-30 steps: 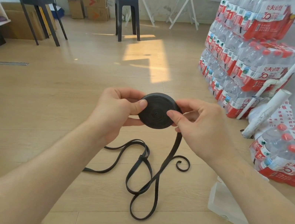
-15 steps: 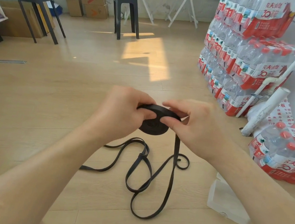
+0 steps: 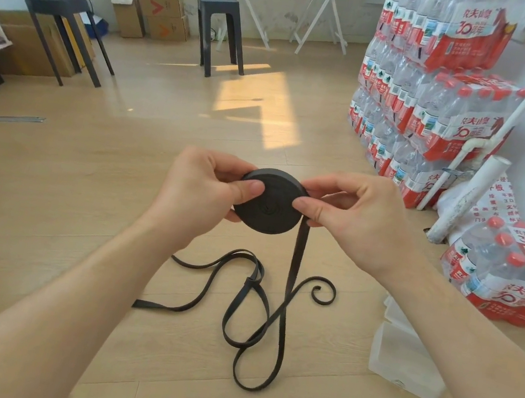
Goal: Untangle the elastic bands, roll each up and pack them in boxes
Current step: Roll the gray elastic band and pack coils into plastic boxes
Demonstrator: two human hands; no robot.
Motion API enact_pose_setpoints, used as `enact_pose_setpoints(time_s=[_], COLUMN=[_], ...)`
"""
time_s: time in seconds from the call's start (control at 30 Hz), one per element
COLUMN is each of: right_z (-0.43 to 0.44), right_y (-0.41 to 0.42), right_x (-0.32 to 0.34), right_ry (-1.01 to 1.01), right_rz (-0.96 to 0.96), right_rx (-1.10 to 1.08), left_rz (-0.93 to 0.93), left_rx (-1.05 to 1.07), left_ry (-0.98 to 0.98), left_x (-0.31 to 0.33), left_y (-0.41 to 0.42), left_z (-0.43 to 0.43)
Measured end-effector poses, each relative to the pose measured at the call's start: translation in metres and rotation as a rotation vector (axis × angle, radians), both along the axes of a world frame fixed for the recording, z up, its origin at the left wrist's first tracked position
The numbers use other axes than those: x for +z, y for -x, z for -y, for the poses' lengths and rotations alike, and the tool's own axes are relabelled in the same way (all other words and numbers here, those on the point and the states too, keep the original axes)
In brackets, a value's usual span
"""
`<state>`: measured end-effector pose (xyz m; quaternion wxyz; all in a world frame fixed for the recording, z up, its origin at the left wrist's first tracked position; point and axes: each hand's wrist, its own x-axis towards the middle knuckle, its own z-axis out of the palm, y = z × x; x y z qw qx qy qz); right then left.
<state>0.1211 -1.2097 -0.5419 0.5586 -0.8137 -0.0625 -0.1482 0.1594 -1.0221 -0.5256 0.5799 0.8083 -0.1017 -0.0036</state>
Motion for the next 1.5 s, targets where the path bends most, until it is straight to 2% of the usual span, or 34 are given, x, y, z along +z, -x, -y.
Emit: enact_pose_setpoints(time_s=[0.23,0.47,0.57,0.63,0.77,0.93,1.03,1.1,1.2,1.27,1.4,1.5], right_z=[-0.002,-0.004,-0.004,-0.001,0.0,0.004,0.0,-0.002,0.002,0.006,0.008,0.008], right_y=[0.001,0.0,0.0,-0.001,0.002,0.004,0.006,0.005,0.001,0.0,0.0,0.001], right_x=[-0.003,-0.005,-0.004,-0.003,-0.001,0.001,-0.002,-0.004,-0.001,0.0,0.001,0.002], right_ry=[-0.126,-0.27,-0.228,-0.076,0.226,0.523,0.68,0.61,0.217,0.082,-0.044,-0.036], right_rz=[-0.033,-0.076,-0.093,-0.062,0.052,0.162,0.202,0.171,-0.012,-0.064,-0.104,-0.117], right_rx=[0.012,0.012,-0.034,-0.106,-0.117,-0.071,-0.012,0.012,0.014,0.016,0.018,0.007], left_rz=[-0.041,-0.087,-0.129,-0.173,-0.176,0.236,0.368,0.378,0.237,0.145,0.077,0.05], left_rx=[0.04,0.091,0.098,0.087,-0.015,-0.104,-0.189,-0.2,-0.112,-0.081,-0.071,-0.045], left_ry=[0.062,0.211,0.282,0.289,0.108,-0.433,-0.646,-0.674,-0.45,-0.303,-0.173,-0.103], left_x=[0.0,-0.001,-0.005,-0.008,-0.01,-0.011,-0.011,-0.011,-0.008,-0.006,-0.004,-0.004], left_y=[0.0,0.004,0.006,0.008,0.006,0.011,0.015,0.014,0.009,0.008,0.009,0.009], left_z=[0.002,0.004,0.007,0.011,0.014,0.013,0.015,0.014,0.01,0.009,0.01,0.009])
